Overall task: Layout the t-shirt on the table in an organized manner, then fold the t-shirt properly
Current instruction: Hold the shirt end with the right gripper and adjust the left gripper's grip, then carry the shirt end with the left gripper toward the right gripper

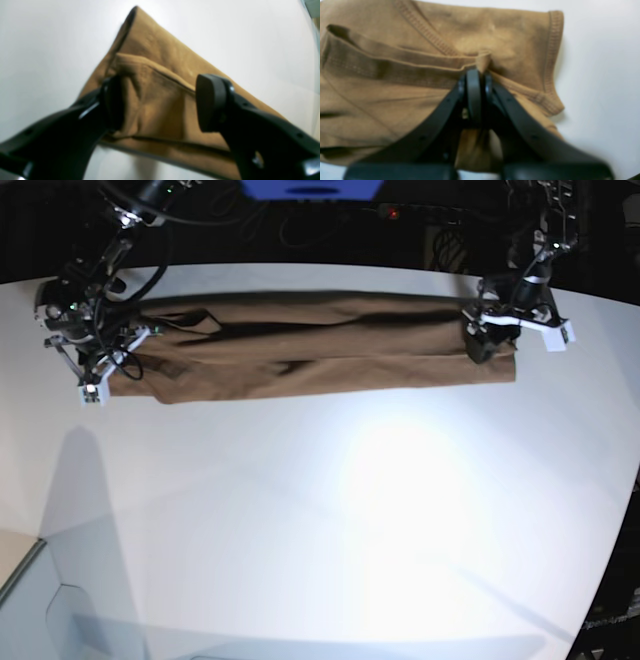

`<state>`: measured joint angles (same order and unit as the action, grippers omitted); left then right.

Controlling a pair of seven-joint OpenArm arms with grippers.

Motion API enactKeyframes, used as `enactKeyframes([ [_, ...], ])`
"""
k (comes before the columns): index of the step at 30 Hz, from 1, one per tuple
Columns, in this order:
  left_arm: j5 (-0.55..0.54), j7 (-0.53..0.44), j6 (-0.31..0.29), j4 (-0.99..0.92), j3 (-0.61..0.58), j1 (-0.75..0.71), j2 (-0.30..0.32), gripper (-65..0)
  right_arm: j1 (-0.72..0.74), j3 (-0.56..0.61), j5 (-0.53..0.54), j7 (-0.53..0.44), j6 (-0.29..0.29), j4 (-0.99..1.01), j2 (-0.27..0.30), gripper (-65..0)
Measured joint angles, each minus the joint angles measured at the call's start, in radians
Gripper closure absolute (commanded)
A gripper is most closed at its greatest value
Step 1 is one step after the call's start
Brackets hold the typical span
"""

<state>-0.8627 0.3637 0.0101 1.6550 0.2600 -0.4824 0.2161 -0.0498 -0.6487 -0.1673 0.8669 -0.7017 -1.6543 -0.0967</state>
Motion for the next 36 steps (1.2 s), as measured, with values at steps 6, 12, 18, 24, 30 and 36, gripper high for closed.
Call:
enactKeyframes([
  [6,0.002,0.005,0.005,0.065,0.019,0.0,0.0,-42.4,0.003,0.0,0.0,-0.003,0.0,0.005,0.002,0.0],
  [12,0.005,0.137,0.0,0.108,0.093,0.001,-0.004,-42.4,0.005,0.0,0.003,-0.003,0.0,0.006,0.002,0.0],
  [18,0.016,0.251,0.002,0.099,0.24,0.012,-0.005,-42.4,0.005,0.0,0.001,-0.003,0.0,0.006,0.002,0.0],
  [24,0.013,0.289,0.001,0.099,0.256,0.031,-0.001,-42.5,0.005,0.004,0.0,-0.003,0.0,0.006,0.002,0.0],
  [30,0.013,0.291,0.001,0.099,0.251,0.031,-0.001,-42.5,0.006,0.004,0.0,-0.003,0.0,0.006,0.002,0.0],
  [36,0.024,0.292,-0.093,0.099,0.226,0.031,0.003,-42.5,0.006,0.005,-0.001,-0.003,0.0,0.006,0.002,0.0],
])
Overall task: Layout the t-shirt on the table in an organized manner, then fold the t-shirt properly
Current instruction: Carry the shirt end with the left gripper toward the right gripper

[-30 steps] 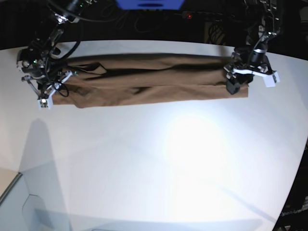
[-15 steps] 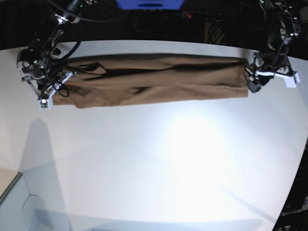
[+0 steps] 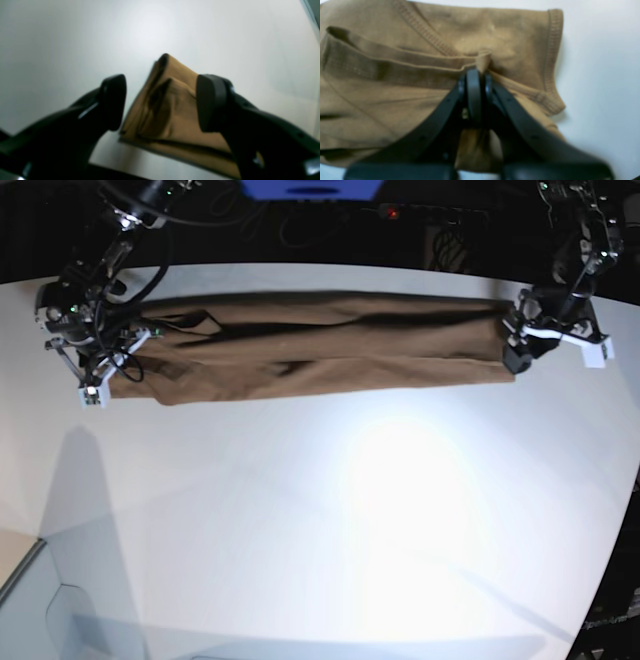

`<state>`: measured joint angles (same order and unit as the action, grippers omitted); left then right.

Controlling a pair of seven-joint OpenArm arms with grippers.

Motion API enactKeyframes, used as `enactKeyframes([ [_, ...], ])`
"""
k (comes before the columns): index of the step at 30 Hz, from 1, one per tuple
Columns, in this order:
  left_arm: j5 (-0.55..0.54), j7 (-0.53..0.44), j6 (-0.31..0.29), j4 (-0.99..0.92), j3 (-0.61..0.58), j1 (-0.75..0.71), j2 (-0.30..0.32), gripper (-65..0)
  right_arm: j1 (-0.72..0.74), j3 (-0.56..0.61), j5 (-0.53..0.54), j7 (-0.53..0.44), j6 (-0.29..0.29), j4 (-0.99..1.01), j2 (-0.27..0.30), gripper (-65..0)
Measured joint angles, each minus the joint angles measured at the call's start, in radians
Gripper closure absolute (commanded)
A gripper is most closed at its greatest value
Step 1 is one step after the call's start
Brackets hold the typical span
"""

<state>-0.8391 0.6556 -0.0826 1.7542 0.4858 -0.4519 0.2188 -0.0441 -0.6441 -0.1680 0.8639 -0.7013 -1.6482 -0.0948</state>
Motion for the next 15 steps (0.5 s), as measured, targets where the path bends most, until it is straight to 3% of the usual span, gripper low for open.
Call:
enactKeyframes([
  [2,0.043,-0.001,-0.027,0.0,-0.023,0.0,0.003,-42.5,0.0,0.0,0.0,0.0,0.0,0.0,0.0,0.0],
  [7,0.161,0.003,-0.026,0.0,-0.043,-0.002,0.003,-42.5,0.0,0.0,0.0,0.0,0.0,0.0,0.0,0.0],
  [15,0.174,0.006,-0.033,-0.026,-0.043,0.008,0.002,-42.5,0.0,0.0,0.0,0.0,0.0,0.0,-0.001,0.0],
])
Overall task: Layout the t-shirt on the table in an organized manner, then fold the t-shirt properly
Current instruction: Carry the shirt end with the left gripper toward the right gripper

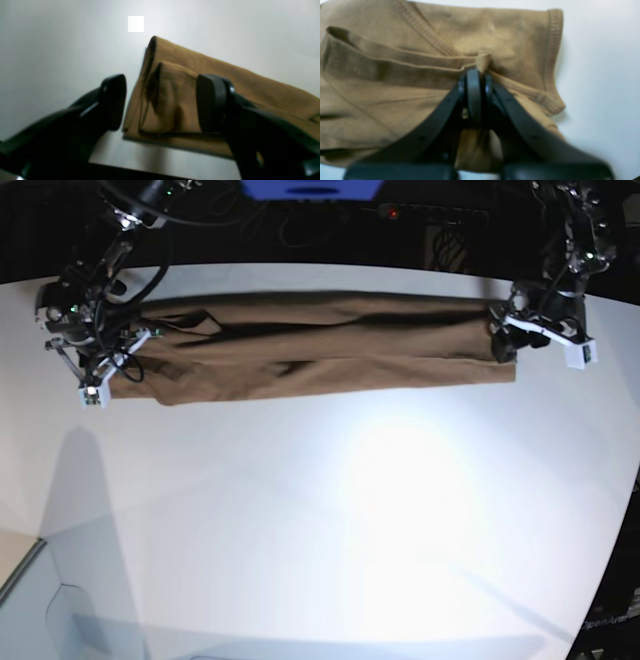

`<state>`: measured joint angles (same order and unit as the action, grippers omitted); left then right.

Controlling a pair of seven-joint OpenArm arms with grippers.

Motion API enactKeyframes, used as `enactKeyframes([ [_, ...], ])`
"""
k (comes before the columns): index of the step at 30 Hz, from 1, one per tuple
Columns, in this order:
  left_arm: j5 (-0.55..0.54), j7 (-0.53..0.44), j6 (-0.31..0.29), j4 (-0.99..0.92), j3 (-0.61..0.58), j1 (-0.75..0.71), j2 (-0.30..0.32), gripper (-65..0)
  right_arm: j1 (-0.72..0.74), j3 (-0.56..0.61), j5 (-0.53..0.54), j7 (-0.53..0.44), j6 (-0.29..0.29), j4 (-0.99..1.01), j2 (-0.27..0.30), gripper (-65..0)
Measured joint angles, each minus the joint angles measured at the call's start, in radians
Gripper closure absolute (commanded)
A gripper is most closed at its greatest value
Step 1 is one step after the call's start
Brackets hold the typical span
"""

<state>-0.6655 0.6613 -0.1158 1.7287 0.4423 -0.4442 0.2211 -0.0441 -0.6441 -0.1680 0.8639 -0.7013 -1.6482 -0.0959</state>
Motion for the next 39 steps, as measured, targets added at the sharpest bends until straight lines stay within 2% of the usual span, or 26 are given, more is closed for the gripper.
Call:
enactKeyframes([
  [12,0.002,-0.011,-0.009,-0.124,0.0,0.064,0.001,-42.5,0.002,0.0,-0.003,0.0,0.0,0.0,-0.001,0.0],
  [18,-0.001,-0.06,-0.013,-0.165,-0.082,0.083,0.017,-42.5,0.002,0.0,-0.003,-0.002,0.0,0.001,-0.001,0.0],
  [22,-0.02,-0.08,-0.032,-0.197,-0.088,0.093,0.017,-41.8,0.002,0.001,-0.002,-0.004,0.0,0.001,-0.001,0.0],
  [24,-0.018,-0.09,-0.032,-0.204,-0.088,0.095,0.017,-36.0,0.002,0.001,-0.003,-0.003,0.0,0.001,-0.001,0.0],
  [30,-0.019,-0.076,-0.027,-0.215,-0.087,0.095,0.017,-1.9,0.002,0.001,-0.003,-0.003,0.0,0.001,-0.001,0.0],
  [31,-0.019,-0.075,-0.027,-0.215,-0.087,0.095,0.017,0.0,0.002,0.001,-0.003,-0.003,0.0,0.001,-0.001,0.0],
  [35,-0.013,-0.035,-0.005,-0.182,-0.09,0.102,0.017,0.0,0.013,0.001,-0.003,0.007,0.0,0.002,-0.001,0.0],
  [39,0.002,0.012,0.007,-0.013,-0.093,0.078,0.003,-0.2,0.018,0.003,-0.007,0.007,0.0,0.005,-0.001,0.0],
])
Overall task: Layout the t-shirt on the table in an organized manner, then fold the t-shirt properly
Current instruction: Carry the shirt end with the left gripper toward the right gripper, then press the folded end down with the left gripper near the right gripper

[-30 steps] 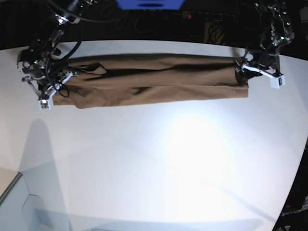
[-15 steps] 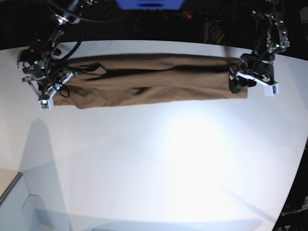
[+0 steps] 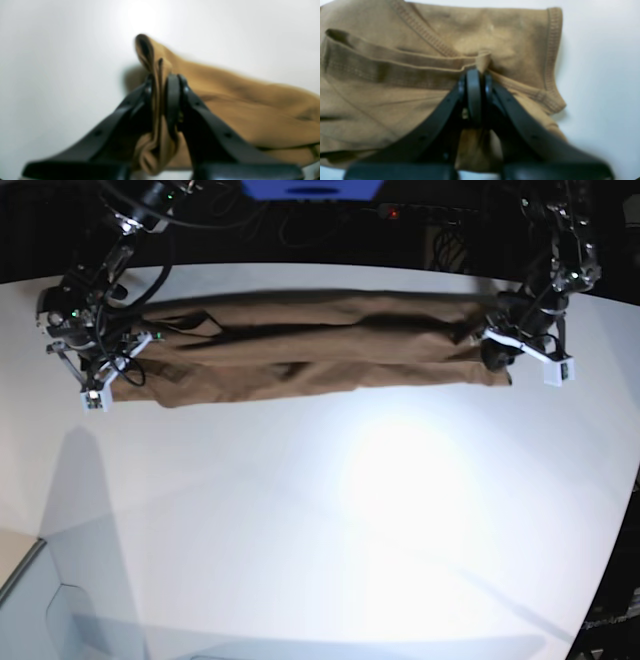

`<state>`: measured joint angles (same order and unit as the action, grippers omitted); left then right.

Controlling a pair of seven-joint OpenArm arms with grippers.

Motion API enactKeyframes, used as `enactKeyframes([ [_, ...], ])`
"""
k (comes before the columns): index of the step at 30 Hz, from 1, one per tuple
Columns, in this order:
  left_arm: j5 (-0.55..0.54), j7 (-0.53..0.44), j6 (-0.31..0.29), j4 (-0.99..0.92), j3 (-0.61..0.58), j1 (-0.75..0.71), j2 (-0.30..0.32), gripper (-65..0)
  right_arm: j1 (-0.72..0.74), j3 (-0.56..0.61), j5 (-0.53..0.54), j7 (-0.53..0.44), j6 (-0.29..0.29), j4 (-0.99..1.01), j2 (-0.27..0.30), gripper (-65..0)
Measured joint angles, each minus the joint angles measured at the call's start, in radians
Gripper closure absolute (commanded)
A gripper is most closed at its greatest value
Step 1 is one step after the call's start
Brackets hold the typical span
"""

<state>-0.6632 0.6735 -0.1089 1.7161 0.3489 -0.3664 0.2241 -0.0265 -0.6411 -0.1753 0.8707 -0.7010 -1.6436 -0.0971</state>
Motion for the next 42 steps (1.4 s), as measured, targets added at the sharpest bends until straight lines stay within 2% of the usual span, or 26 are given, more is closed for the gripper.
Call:
enactKeyframes([
  [5,-0.008,-0.026,0.0,0.246,-0.067,-0.002,-0.036,-0.2,0.001,0.0,0.0,0.0,0.0,0.0,-0.001,0.0],
  [8,-0.001,-0.019,0.0,0.278,-0.202,0.001,-0.036,-0.2,0.001,0.001,0.001,-0.001,0.0,0.0,0.0,0.0],
  [11,0.026,-0.003,0.0,0.258,-0.389,0.053,-0.036,-0.2,0.001,0.001,0.0,-0.001,0.0,0.0,-0.001,0.0],
  [14,0.15,-0.019,0.0,0.216,-0.542,0.105,-0.049,-0.2,0.001,0.001,0.0,-0.001,0.0,0.001,0.0,0.0],
  [20,0.461,-0.009,0.002,0.115,-0.695,0.154,-0.184,-0.2,0.01,0.001,0.0,0.008,0.0,0.001,-0.002,0.0],
  [24,0.592,-0.018,0.0,0.053,-0.74,0.158,-0.253,-0.2,0.012,0.001,0.0,0.004,0.0,0.002,-0.003,0.0],
  [28,0.629,-0.011,-0.001,0.006,-0.746,0.184,-0.309,-0.3,0.012,0.001,0.0,0.005,0.0,0.002,-0.002,0.0],
  [35,0.636,-0.002,-0.002,-0.061,-0.829,0.233,-0.308,-0.4,0.011,0.001,0.0,0.005,0.0,0.002,-0.002,0.0],
  [42,0.637,-0.011,0.0,-0.061,-0.841,0.256,-0.309,-0.5,0.01,0.001,0.0,0.004,0.0,0.002,-0.002,0.0],
])
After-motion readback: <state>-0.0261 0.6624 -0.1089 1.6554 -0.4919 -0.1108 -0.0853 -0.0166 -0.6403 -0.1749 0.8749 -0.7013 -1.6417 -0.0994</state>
